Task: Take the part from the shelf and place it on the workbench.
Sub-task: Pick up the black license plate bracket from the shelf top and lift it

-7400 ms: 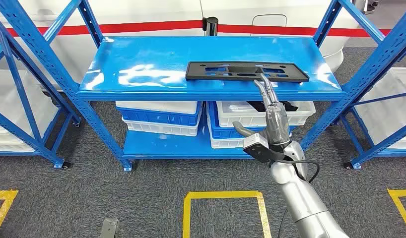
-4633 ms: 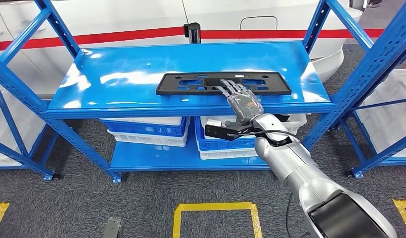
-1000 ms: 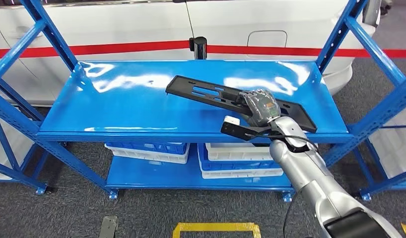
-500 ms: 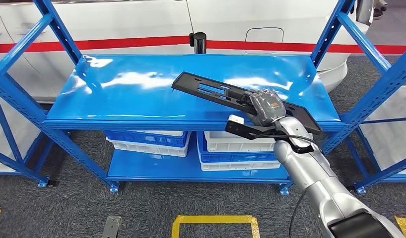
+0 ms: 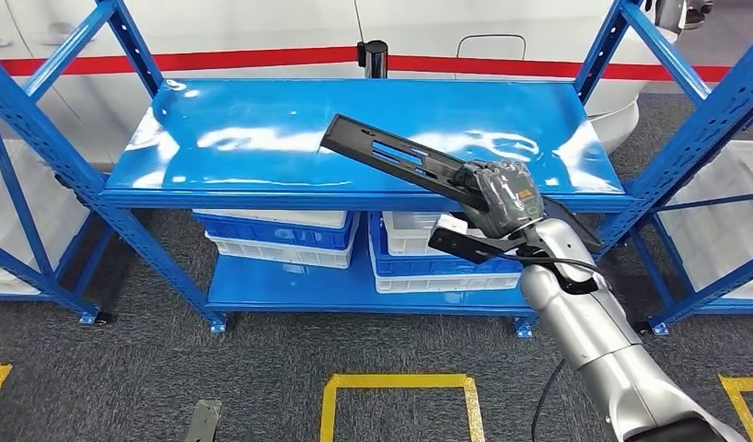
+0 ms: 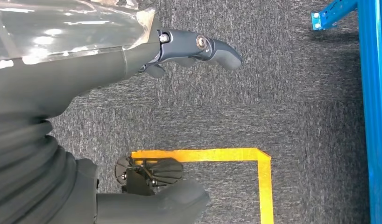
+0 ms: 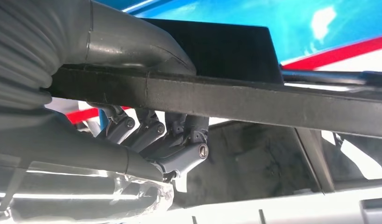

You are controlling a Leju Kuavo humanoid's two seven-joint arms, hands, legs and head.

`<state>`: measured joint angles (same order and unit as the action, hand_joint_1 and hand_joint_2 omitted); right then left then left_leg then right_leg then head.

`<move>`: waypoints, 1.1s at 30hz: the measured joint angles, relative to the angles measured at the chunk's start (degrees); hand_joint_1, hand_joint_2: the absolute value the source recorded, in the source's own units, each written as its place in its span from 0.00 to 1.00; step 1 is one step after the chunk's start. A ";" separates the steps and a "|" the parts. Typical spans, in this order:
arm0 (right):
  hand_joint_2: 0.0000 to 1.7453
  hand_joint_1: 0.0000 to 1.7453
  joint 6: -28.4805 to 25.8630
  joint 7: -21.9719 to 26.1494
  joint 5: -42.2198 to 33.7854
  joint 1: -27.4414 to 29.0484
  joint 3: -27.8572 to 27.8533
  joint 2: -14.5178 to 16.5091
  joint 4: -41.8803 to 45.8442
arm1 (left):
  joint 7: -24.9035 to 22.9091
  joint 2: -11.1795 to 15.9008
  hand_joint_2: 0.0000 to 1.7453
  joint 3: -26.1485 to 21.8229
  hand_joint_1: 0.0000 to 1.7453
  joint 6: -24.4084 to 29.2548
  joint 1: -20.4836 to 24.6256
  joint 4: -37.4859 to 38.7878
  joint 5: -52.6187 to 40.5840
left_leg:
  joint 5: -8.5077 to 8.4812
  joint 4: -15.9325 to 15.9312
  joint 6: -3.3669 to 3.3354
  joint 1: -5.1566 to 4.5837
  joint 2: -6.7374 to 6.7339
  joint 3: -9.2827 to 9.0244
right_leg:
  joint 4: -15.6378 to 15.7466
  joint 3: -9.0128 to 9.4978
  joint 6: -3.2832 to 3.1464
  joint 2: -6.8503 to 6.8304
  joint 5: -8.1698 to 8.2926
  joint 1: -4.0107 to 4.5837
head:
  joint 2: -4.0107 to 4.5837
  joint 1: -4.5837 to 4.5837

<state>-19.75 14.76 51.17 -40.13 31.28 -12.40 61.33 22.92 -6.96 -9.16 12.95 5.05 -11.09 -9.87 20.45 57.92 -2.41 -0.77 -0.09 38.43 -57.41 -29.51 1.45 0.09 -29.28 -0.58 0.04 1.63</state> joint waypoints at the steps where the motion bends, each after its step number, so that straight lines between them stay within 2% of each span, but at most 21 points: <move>1: 1.00 1.00 0.49 0.04 -0.02 0.19 -0.04 -0.23 0.85 | -0.01 0.07 1.00 0.00 0.00 -0.04 -0.03 0.01 -0.08 | 0.09 0.21 0.24 0.04 0.14 0.33 | 0.04 -0.36 -0.39 -0.10 0.39 -0.30 | 0.00 -0.10; 2: 1.00 1.00 0.87 0.05 -0.03 0.36 -0.06 -0.41 1.70 | -0.02 0.14 1.00 -0.01 0.00 -0.09 -0.06 0.02 -0.13 | 1.10 0.91 0.54 0.12 0.23 0.82 | 0.03 -0.82 -0.99 -0.21 0.93 -0.59 | 0.00 -0.05; 4: 1.00 1.00 1.21 0.05 -0.08 0.54 -0.08 -0.66 3.09 | -0.02 0.26 1.00 -0.01 0.00 -0.13 -0.10 0.03 -0.18 | 5.94 5.43 1.32 0.53 0.34 2.46 | 0.07 -1.97 -1.84 -0.36 2.25 -1.00 | 0.00 0.07; 6: 1.00 1.00 1.27 0.05 -0.09 0.70 -0.10 -0.81 4.10 | -0.02 0.27 1.00 0.00 0.00 -0.15 -0.10 0.03 -0.22 | 10.83 12.96 2.13 1.12 0.30 4.17 | -0.02 -3.47 -1.98 -0.36 3.53 -1.04 | 0.00 0.23; 7: 1.00 1.00 1.34 0.05 -0.09 0.82 -0.10 -0.90 4.44 | -0.02 0.28 1.00 0.00 0.00 -0.16 -0.10 0.03 -0.26 | 11.66 15.64 2.46 1.44 0.29 4.35 | -0.06 -4.19 -1.83 -0.36 4.10 -1.08 | 0.00 0.23; 8: 1.00 1.00 1.46 0.05 -0.08 0.97 -0.09 -1.01 4.75 | -0.02 0.28 1.00 0.00 0.00 -0.17 -0.10 0.03 -0.29 | 11.34 16.60 2.75 1.75 0.27 3.68 | -0.11 -4.88 -1.61 -0.36 4.63 -1.15 | 0.00 0.23; 9: 1.00 1.00 1.61 0.06 -0.06 1.13 -0.09 -1.13 5.03 | -0.02 0.30 1.00 0.00 0.00 -0.17 -0.09 0.03 -0.33 | 10.10 15.24 2.98 2.05 0.25 1.87 | -0.17 -5.51 -1.33 -0.36 5.13 -1.26 | 0.00 0.23; 11: 1.00 1.00 1.95 0.07 -0.04 1.30 -0.12 -1.38 5.73 | -0.02 0.31 1.00 0.00 0.00 -0.16 -0.01 0.03 -0.39 | 8.32 7.81 3.31 2.47 0.29 -4.11 | -0.37 -6.61 -0.58 -0.35 6.03 -1.41 | 0.00 0.29; 13: 1.00 1.00 2.15 0.11 -0.03 1.25 -0.19 -1.61 6.36 | 0.02 0.32 1.00 0.00 0.00 -0.13 0.09 0.03 -0.40 | 8.66 1.53 3.02 2.32 0.57 -8.22 | -0.42 -7.23 0.39 -0.36 6.95 -1.35 | 0.00 0.24; 16: 1.00 1.00 2.28 0.25 -0.02 1.34 -0.21 -1.83 6.67 | 0.07 0.34 1.00 -0.02 0.00 -0.08 0.06 0.03 -0.35 | 8.11 -0.03 1.35 1.62 0.65 -7.97 | 0.10 -7.61 1.88 -0.38 8.37 -1.26 | 0.00 0.20; 17: 1.00 1.00 2.30 0.28 0.00 1.45 -0.19 -1.91 6.68 | 0.07 0.34 1.00 -0.03 0.00 -0.01 0.07 0.03 -0.30 | 7.34 -0.26 0.56 1.48 0.54 -7.52 | -0.29 -8.08 2.00 -0.36 7.86 -1.28 | 0.00 0.21; 19: 1.00 1.00 2.32 0.33 0.14 1.64 -0.12 -2.02 6.67 | 0.07 0.35 1.00 -0.06 0.00 0.19 0.07 0.03 -0.15 | 5.56 -0.79 -0.77 1.39 0.30 -6.11 | -4.44 -10.05 1.41 -0.32 3.88 -1.30 | 0.00 -0.01; 21: 1.00 1.00 2.33 0.35 0.49 1.77 -0.01 -1.94 6.67 | 0.07 0.36 1.00 -0.08 0.00 0.31 0.03 0.03 0.03 | 3.98 -0.78 -1.29 1.06 0.26 -4.11 | -12.38 -12.38 0.92 -0.27 -1.23 -1.17 | 0.00 -0.23; 22: 1.00 1.00 2.33 0.31 0.67 1.90 0.05 -1.87 6.67 | 0.07 0.34 1.00 -0.09 0.00 0.32 0.00 0.03 0.12 | 3.19 -0.75 -1.38 0.87 0.25 -3.07 | -15.79 -12.82 1.11 -0.25 -2.49 -1.07 | 0.00 -0.26; 24: 1.00 1.00 2.34 0.17 0.98 2.10 0.22 -1.67 6.67 | 0.07 0.32 1.00 -0.10 0.00 0.34 -0.03 0.03 0.25 | 1.61 -0.69 -1.42 0.50 0.25 -1.04 | -17.49 -10.96 1.91 -0.23 -1.86 -0.78 | 0.00 -0.30; 25: 1.00 1.00 2.38 0.09 1.09 2.06 0.32 -1.50 6.67 | 0.06 0.31 1.00 -0.11 0.00 0.37 -0.04 0.03 0.30 | 0.85 -0.66 -1.37 0.34 0.27 -0.14 | -15.21 -8.51 2.15 -0.23 -0.74 -0.65 | 0.00 -0.30; 27: 1.00 1.00 2.61 -0.07 1.32 1.51 0.44 -0.98 6.67 | 0.07 0.28 1.00 -0.14 0.00 0.43 -0.06 0.03 0.48 | -0.55 -0.56 -1.06 0.05 0.27 1.26 | -6.39 -1.56 1.56 -0.24 -0.48 -0.13 | 0.00 -0.30; 29: 1.00 1.00 2.98 -0.19 1.42 0.73 0.47 -0.40 6.66 | 0.14 0.24 1.00 -0.19 0.00 0.43 -0.16 0.04 0.79 | -1.95 -0.77 -0.53 -0.11 0.22 1.84 | 0.08 2.48 0.43 -0.20 -1.67 0.47 | 0.00 -0.14; 31: 1.00 1.00 3.32 -0.22 1.50 0.29 0.58 0.04 6.59 | 0.20 0.24 1.00 -0.22 0.00 0.39 -0.42 0.08 1.05 | -3.13 -1.28 0.11 -0.07 0.22 2.00 | 1.28 2.22 -0.46 -0.23 -1.24 0.44 | 0.00 0.03; 32: 1.00 1.00 3.44 -0.20 1.54 0.16 0.69 0.25 6.53 | 0.23 0.28 1.00 -0.26 0.00 0.33 -0.61 0.10 1.18 | -2.64 -1.04 0.48 0.07 0.25 2.30 | 1.44 1.89 -0.93 -0.35 -0.62 0.13 | 0.00 0.00; 33: 1.00 1.00 3.49 -0.13 1.57 0.09 0.81 0.49 6.45 | 0.26 0.33 1.00 -0.31 0.00 0.29 -0.84 0.14 1.31 | -0.92 0.02 0.89 0.23 0.29 2.83 | 1.54 1.49 -1.51 -0.48 0.18 -0.21 | 0.00 0.07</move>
<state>-16.27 14.64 52.74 -40.04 32.09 -11.91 67.78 23.18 -6.63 -9.47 13.24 4.21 -10.96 -8.56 19.53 57.95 -1.52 -0.55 0.20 41.27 -55.86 -28.02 -0.06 -0.40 -29.10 -0.79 0.04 1.70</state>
